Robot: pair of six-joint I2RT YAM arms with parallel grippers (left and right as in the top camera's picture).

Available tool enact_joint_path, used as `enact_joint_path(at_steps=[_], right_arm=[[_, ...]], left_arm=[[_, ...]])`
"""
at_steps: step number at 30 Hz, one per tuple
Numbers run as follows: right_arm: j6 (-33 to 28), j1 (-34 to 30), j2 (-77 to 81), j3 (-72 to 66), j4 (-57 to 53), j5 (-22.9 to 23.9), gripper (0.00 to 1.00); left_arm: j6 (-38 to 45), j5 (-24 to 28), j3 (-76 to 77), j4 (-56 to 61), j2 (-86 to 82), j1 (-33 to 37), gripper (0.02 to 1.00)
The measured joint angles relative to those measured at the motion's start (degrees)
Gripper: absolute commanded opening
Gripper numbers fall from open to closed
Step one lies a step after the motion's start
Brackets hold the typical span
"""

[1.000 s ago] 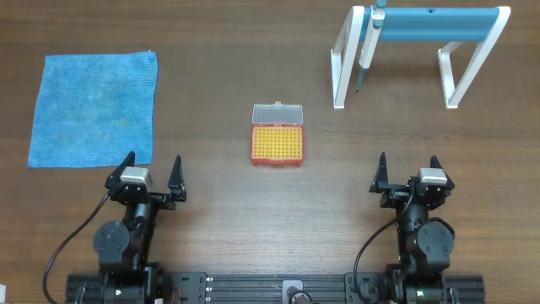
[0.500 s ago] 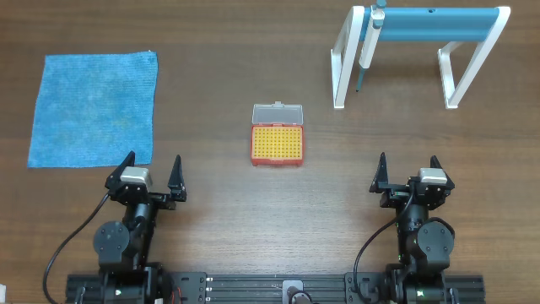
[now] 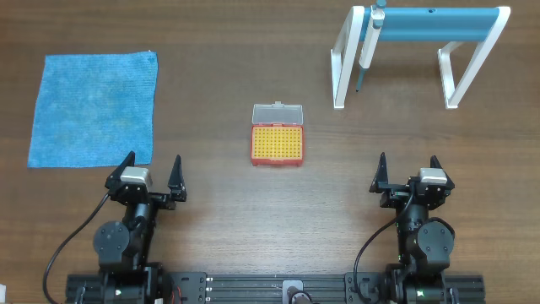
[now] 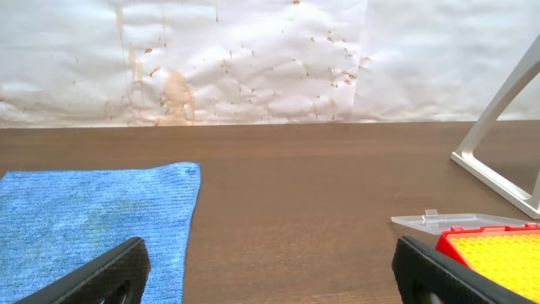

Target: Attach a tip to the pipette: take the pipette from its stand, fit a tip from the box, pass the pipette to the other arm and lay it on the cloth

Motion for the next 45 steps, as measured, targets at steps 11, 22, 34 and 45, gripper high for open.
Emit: enact_joint_path(at_steps=[11,22,34,45], right_arm=[[0.0,0.0,0.0,0.0,0.0,0.0,0.996],[0.0,0.0,0.0,0.0,0.0,0.0,0.993],[0.02,0.0,0.0,0.0,0.0,0.0,0.996],[-0.15,0.0,0.0,0.0,0.0,0.0,0.974]], left_arm=[[0.0,0.0,0.02,0.0,0.0,0.0,0.928],[0.0,0.0,0.02,0.0,0.0,0.0,0.928],[0.0,0.0,0.02,0.0,0.0,0.0,0.928],[0.0,0.0,0.02,0.0,0.0,0.0,0.928]])
